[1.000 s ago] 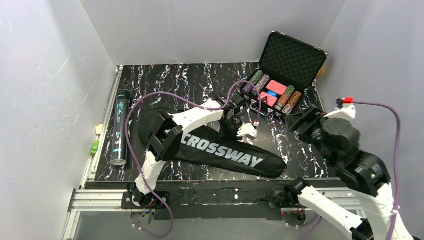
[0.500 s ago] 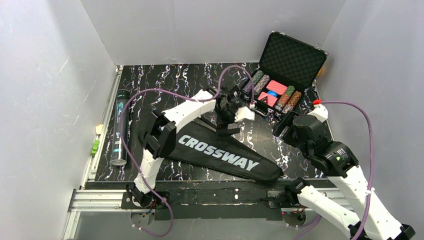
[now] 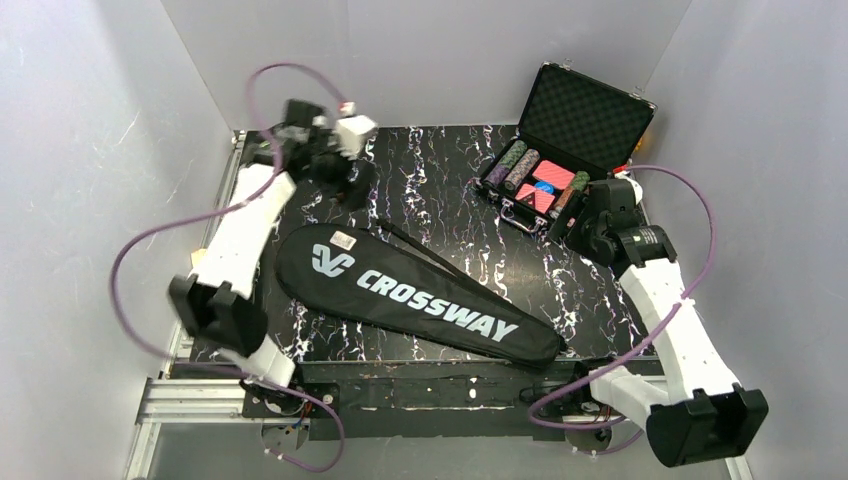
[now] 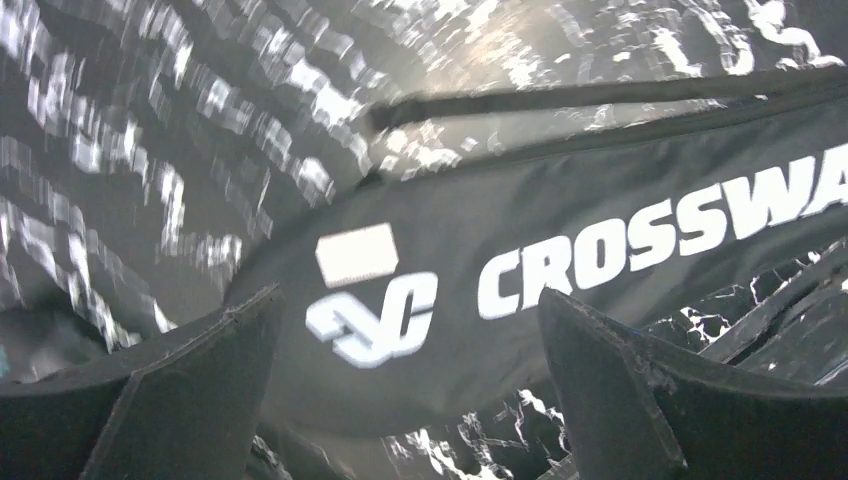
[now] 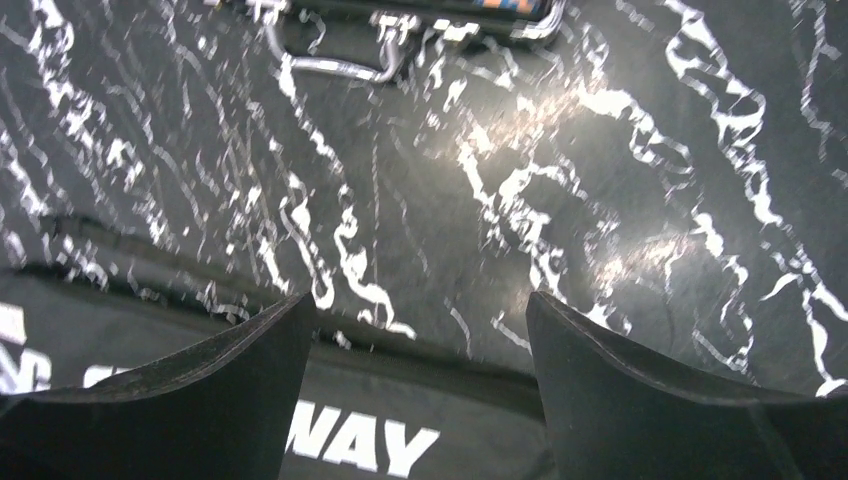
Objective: Pack up the badminton gear
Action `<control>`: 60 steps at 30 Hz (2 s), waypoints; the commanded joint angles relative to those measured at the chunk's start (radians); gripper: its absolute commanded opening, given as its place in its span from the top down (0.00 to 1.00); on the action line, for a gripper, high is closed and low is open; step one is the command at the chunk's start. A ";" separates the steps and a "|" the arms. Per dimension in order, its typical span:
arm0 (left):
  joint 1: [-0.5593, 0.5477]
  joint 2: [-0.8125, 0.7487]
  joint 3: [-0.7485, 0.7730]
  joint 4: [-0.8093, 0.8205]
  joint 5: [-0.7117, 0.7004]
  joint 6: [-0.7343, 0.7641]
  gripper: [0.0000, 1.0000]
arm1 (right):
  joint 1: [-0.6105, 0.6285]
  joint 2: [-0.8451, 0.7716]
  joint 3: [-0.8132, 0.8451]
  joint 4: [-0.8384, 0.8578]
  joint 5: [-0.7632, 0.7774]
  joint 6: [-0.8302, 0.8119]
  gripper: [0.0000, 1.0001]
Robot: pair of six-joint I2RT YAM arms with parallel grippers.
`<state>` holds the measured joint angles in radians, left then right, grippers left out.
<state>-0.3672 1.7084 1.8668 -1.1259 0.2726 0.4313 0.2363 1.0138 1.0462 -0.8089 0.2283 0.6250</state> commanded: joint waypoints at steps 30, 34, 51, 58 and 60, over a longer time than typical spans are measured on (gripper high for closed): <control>0.546 -0.591 -1.396 1.430 -0.007 -0.497 0.01 | -0.129 -0.091 -0.785 1.287 0.423 -0.359 0.11; 0.547 -0.461 -1.326 1.372 0.159 -0.386 0.01 | -0.129 0.028 -0.760 1.412 0.421 -0.388 0.11; 0.556 -0.347 -1.674 2.228 0.019 -0.553 0.01 | -0.175 0.271 -0.754 1.708 0.116 -0.540 0.10; 0.557 -0.208 -1.686 2.365 0.142 -0.501 0.01 | -0.196 0.300 -0.854 1.904 0.050 -0.552 0.10; 0.536 -0.192 -1.621 2.278 0.141 -0.490 0.00 | -0.204 0.305 -0.833 1.872 0.094 -0.518 0.10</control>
<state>0.1822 1.5475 0.1505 1.1862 0.3668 -0.1013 0.0433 1.3025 0.2008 0.9428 0.3126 0.1009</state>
